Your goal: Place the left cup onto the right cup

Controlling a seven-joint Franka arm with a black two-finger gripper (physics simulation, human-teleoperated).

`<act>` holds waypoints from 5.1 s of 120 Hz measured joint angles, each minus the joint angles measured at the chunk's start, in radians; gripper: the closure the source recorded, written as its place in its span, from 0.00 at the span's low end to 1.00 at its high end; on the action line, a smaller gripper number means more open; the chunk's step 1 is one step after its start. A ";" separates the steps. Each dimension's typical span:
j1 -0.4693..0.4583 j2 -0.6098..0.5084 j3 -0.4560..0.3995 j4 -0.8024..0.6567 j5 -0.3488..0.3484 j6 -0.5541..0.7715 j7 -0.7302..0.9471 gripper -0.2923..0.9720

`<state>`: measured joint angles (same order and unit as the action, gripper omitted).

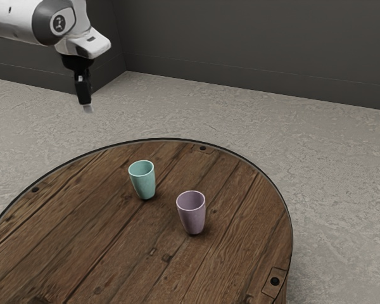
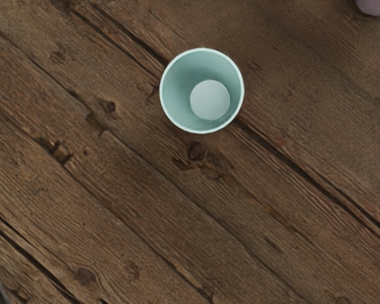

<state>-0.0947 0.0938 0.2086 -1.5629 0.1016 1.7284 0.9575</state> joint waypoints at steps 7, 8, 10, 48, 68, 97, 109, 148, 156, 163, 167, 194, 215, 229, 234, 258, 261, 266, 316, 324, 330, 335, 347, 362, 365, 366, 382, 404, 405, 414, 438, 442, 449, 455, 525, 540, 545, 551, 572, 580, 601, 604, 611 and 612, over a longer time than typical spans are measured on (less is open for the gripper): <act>0.002 0.005 0.001 -0.001 -0.005 0.005 0.003 0.23; 0.003 0.006 0.001 -0.001 -0.006 0.005 0.004 0.23; 0.005 0.007 0.002 -0.002 -0.009 0.006 0.005 0.23; 0.030 0.165 0.002 0.005 -0.026 0.076 0.022 0.23; 0.026 0.239 0.002 0.003 -0.032 0.122 0.038 0.23; 0.014 0.330 0.001 -0.002 -0.034 0.186 0.057 0.23; 0.013 0.369 0.000 0.002 -0.042 0.220 0.069 0.23; 0.000 0.483 -0.010 0.077 -0.053 0.304 0.122 0.23; -0.002 0.487 -0.011 0.082 -0.054 0.311 0.132 0.23; -0.004 0.488 -0.011 0.083 -0.054 0.316 0.140 0.23; -0.006 0.489 -0.011 0.085 -0.054 0.318 0.144 0.23; -0.018 0.523 -0.011 0.120 -0.054 0.326 0.166 0.23; -0.024 0.550 -0.021 0.147 -0.055 0.334 0.178 0.28; -0.027 0.555 -0.023 0.145 -0.060 0.339 0.182 0.40; -0.029 0.556 -0.023 0.140 -0.067 0.341 0.183 0.44; -0.030 0.557 -0.022 0.126 -0.093 0.345 0.183 0.67; -0.030 0.556 -0.022 0.126 -0.096 0.345 0.183 0.69; -0.031 0.554 -0.022 0.124 -0.100 0.346 0.182 0.72; -0.039 0.482 -0.022 0.117 -0.133 0.336 0.165 0.84; -0.045 0.460 -0.021 0.117 -0.134 0.330 0.161 0.84; -0.052 0.444 -0.021 0.116 -0.135 0.324 0.158 0.85; -0.059 0.430 -0.022 0.116 -0.136 0.319 0.155 0.85; -0.073 0.400 -0.021 0.117 -0.137 0.302 0.149 0.85; -0.098 0.372 -0.022 0.120 -0.137 0.284 0.140 0.85; -0.103 0.368 -0.021 0.123 -0.138 0.281 0.138 0.85; -0.105 0.368 -0.022 0.124 -0.138 0.279 0.138 0.85; -0.146 0.358 -0.018 0.138 -0.140 0.266 0.127 0.85; -0.208 0.358 -0.013 0.166 -0.141 0.258 0.109 0.85; -0.210 0.358 -0.012 0.167 -0.141 0.258 0.108 0.85; -0.230 0.358 -0.009 0.170 -0.141 0.257 0.100 0.85; -0.271 0.358 -0.008 0.171 -0.141 0.255 0.074 0.85; -0.277 0.358 -0.008 0.171 -0.142 0.255 0.069 0.85; -0.285 0.358 -0.009 0.171 -0.142 0.255 0.061 0.85; -0.293 0.358 -0.009 0.170 -0.146 0.254 0.053 0.85; -0.295 0.353 -0.030 0.148 -0.185 0.172 -0.045 0.85; -0.294 0.347 -0.041 0.136 -0.187 0.160 -0.064 0.85; -0.293 0.344 -0.043 0.128 -0.188 0.157 -0.070 0.85; -0.290 0.341 -0.046 0.116 -0.188 0.154 -0.078 0.85; -0.279 0.324 -0.056 0.074 -0.189 0.150 -0.100 0.85; -0.276 0.317 -0.056 0.064 -0.188 0.149 -0.107 0.85; -0.269 0.308 -0.055 0.055 -0.181 0.147 -0.122 0.85; -0.270 0.308 -0.055 0.056 -0.180 0.146 -0.124 0.85; -0.270 0.308 -0.056 0.060 -0.172 0.145 -0.127 0.85; -0.270 0.308 -0.056 0.060 -0.171 0.145 -0.127 0.85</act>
<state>-0.3649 0.4016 0.1529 -1.5025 -0.0693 1.8732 0.8302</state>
